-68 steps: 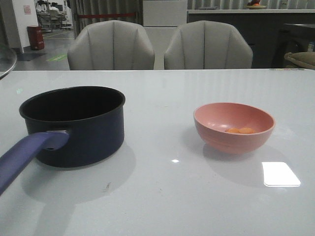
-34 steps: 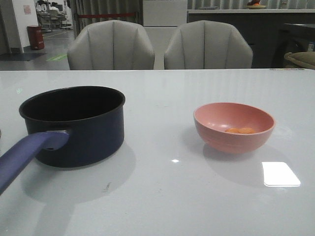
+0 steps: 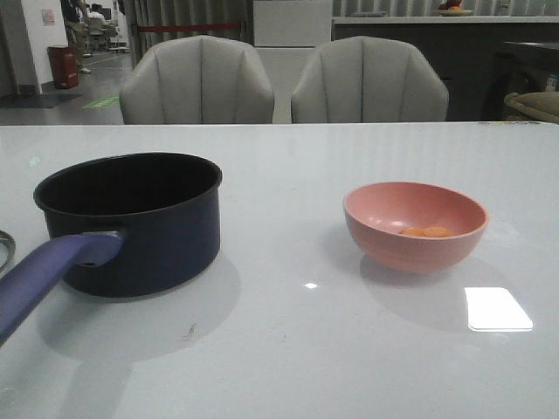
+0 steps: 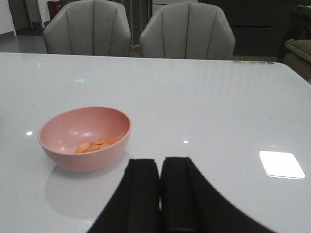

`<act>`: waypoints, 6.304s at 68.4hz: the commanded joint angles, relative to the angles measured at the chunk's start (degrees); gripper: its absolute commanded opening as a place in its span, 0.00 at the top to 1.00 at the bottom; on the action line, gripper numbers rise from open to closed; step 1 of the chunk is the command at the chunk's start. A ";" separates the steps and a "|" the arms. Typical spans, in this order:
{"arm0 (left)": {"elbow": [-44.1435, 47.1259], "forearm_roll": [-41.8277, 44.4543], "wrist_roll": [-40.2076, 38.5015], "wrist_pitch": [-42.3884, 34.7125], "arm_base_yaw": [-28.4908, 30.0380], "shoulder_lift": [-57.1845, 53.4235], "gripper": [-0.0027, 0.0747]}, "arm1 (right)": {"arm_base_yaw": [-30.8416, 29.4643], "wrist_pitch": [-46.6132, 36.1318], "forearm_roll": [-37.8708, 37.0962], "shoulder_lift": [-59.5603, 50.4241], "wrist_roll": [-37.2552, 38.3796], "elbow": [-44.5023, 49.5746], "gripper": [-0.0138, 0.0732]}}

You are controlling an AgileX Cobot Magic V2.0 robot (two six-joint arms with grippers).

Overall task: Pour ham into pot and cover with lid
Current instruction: 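Set the glass lid on the table beside the pot, left gripper, then reach the right gripper to the pink bowl rim and grasp it, then lift the pink bowl and carry it over the pot, right gripper, then tilt the pink bowl over the pot to pour the ham slices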

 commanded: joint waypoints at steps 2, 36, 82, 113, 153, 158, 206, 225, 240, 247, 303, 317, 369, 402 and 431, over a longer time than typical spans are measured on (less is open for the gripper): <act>-2.23 0.97 0.17 0.10 0.02 -2.71 0.19 | -0.35 -4.16 -0.84 -1.15 -0.23 -0.31 0.66; 1.90 1.02 1.23 -7.86 -7.11 -26.24 0.19 | -0.35 -4.16 -0.84 -1.15 -0.23 -0.31 0.66; 30.54 -1.97 1.23 -27.55 -16.95 -74.18 0.19 | -0.35 -4.16 -0.84 -1.15 -0.23 -0.31 0.66; 45.04 -3.31 1.23 -27.59 -16.95 -95.35 0.19 | -0.35 -11.90 -0.16 -1.15 -0.23 -0.36 0.66; 46.33 -3.36 1.23 -27.01 -20.64 -95.71 0.19 | -0.11 5.20 2.09 17.01 -0.18 -17.15 0.66; 46.33 -3.36 1.23 -27.01 -20.64 -95.71 0.19 | -0.11 5.59 3.68 19.32 -0.18 -18.01 0.66; 46.33 -3.36 1.23 -27.11 -20.64 -95.71 0.19 | -0.11 6.21 14.34 78.64 -0.23 -49.60 0.29; 46.33 -3.36 1.23 -27.11 -20.64 -95.71 0.19 | 1.70 7.05 14.34 94.71 -0.35 -60.06 0.29; 46.33 -3.36 1.23 -27.11 -20.64 -95.71 0.19 | 2.93 10.68 14.34 102.88 -0.35 -66.19 0.53; 46.33 -3.36 1.23 -27.11 -20.64 -95.71 0.19 | 2.87 11.70 14.34 103.45 -0.29 -67.23 0.68; 46.33 -3.36 1.23 -27.11 -20.64 -95.71 0.19 | 21.75 26.07 15.16 102.91 -10.95 -94.93 0.69; 46.33 -3.36 1.23 -27.11 -20.64 -95.71 0.19 | 26.50 13.40 15.16 106.73 -10.95 -99.23 0.69; 46.33 -3.36 1.23 -27.11 -20.64 -95.71 0.19 | 34.20 -54.53 9.77 111.37 -41.99 -76.67 0.69; 46.33 -3.36 1.23 -27.11 -20.64 -95.71 0.19 | 35.15 -80.47 9.46 117.17 -66.91 -76.67 0.69; 46.33 -3.36 1.23 -27.11 -20.64 -95.71 0.19 | 35.15 -80.70 2.40 117.17 -66.49 -76.61 0.69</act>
